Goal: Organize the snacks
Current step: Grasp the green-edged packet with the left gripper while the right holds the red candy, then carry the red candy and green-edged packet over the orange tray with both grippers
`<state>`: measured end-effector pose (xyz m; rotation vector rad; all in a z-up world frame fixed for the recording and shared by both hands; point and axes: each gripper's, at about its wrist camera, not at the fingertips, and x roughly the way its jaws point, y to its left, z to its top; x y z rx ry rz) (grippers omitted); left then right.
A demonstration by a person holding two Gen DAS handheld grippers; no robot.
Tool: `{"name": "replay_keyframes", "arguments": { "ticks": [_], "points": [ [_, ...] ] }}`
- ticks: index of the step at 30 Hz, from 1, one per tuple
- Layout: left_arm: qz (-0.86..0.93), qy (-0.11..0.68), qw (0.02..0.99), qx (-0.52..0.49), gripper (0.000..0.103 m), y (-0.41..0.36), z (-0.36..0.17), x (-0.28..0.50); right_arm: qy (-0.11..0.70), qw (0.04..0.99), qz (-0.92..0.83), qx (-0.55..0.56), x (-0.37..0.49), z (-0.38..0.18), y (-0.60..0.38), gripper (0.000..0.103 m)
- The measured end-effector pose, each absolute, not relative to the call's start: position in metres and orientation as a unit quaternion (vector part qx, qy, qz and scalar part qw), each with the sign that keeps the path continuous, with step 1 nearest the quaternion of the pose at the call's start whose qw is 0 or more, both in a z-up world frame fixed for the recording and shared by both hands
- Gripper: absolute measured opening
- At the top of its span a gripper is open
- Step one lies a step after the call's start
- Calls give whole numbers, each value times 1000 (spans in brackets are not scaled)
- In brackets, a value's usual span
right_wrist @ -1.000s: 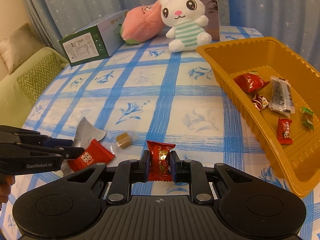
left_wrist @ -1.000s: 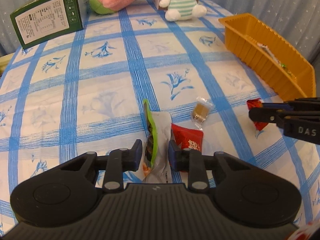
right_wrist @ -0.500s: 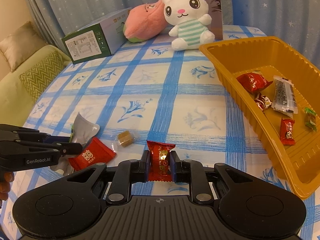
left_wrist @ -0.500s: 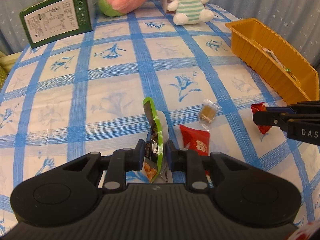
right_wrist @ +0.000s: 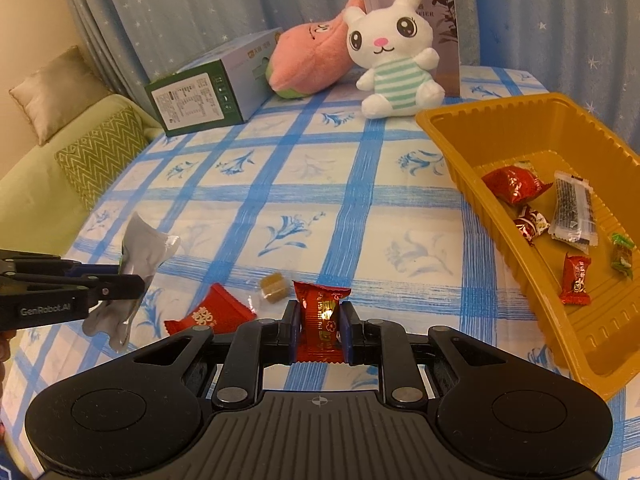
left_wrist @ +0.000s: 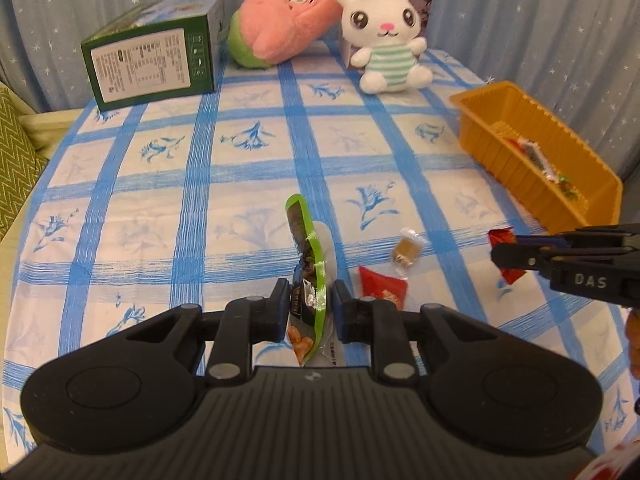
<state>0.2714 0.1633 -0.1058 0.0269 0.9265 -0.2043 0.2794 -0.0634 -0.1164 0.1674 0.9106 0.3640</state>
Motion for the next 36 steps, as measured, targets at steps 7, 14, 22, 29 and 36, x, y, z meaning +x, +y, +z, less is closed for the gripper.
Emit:
{"name": "replay_keyframes", "arguments": {
  "ticks": [7, 14, 22, 29, 36],
  "points": [
    [-113, 424, 898, 13, 20, 144, -86, 260, 427, 883, 179, 80, 269, -101, -71, 21],
    [-131, 407, 904, 18, 20, 117, -70, 249, 414, 889, 178, 84, 255, -86, -88, 21],
    [-157, 395, 905, 24, 20, 76, -56, 233, 403, 894, 173, 91, 233, -71, -118, 21],
    [-180, 388, 904, 23, 20, 31, -47, 219, 397, 899, 161, 95, 212, -61, -155, 21],
    [-199, 383, 902, 11, 20, -18, -38, 208, 393, 903, 145, 96, 196, -54, -198, 21]
  ]
}}
